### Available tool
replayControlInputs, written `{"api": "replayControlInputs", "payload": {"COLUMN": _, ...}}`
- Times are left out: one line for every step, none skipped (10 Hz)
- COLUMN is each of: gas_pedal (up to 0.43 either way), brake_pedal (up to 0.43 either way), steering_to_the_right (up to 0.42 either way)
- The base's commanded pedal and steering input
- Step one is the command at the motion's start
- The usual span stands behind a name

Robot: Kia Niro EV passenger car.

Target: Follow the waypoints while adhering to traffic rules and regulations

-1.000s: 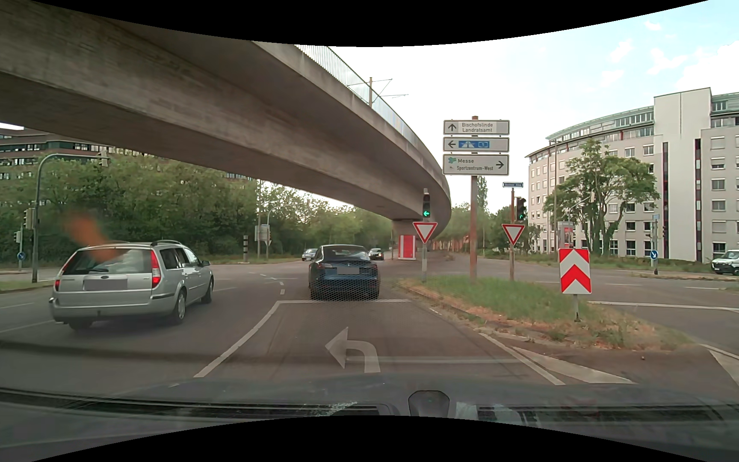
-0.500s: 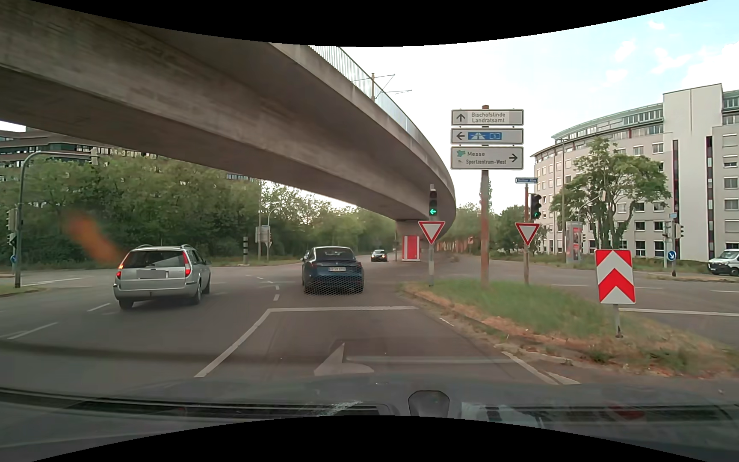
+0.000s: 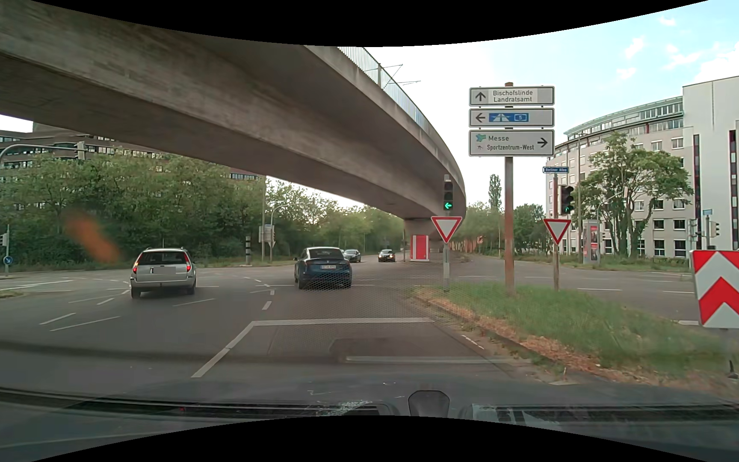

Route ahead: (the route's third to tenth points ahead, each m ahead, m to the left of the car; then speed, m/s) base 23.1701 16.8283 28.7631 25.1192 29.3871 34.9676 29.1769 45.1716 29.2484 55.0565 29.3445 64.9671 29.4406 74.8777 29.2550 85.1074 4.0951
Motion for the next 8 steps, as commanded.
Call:
{"api": "replayControlInputs", "payload": {"gas_pedal": 0.421, "brake_pedal": 0.000, "steering_to_the_right": -0.066}}
{"api": "replayControlInputs", "payload": {"gas_pedal": 0.378, "brake_pedal": 0.000, "steering_to_the_right": -0.074}}
{"api": "replayControlInputs", "payload": {"gas_pedal": 0.350, "brake_pedal": 0.000, "steering_to_the_right": -0.082}}
{"api": "replayControlInputs", "payload": {"gas_pedal": 0.311, "brake_pedal": 0.000, "steering_to_the_right": -0.090}}
{"api": "replayControlInputs", "payload": {"gas_pedal": 0.311, "brake_pedal": 0.000, "steering_to_the_right": -0.097}}
{"api": "replayControlInputs", "payload": {"gas_pedal": 0.299, "brake_pedal": 0.000, "steering_to_the_right": -0.101}}
{"api": "replayControlInputs", "payload": {"gas_pedal": 0.299, "brake_pedal": 0.000, "steering_to_the_right": -0.105}}
{"api": "replayControlInputs", "payload": {"gas_pedal": 0.268, "brake_pedal": 0.000, "steering_to_the_right": -0.107}}
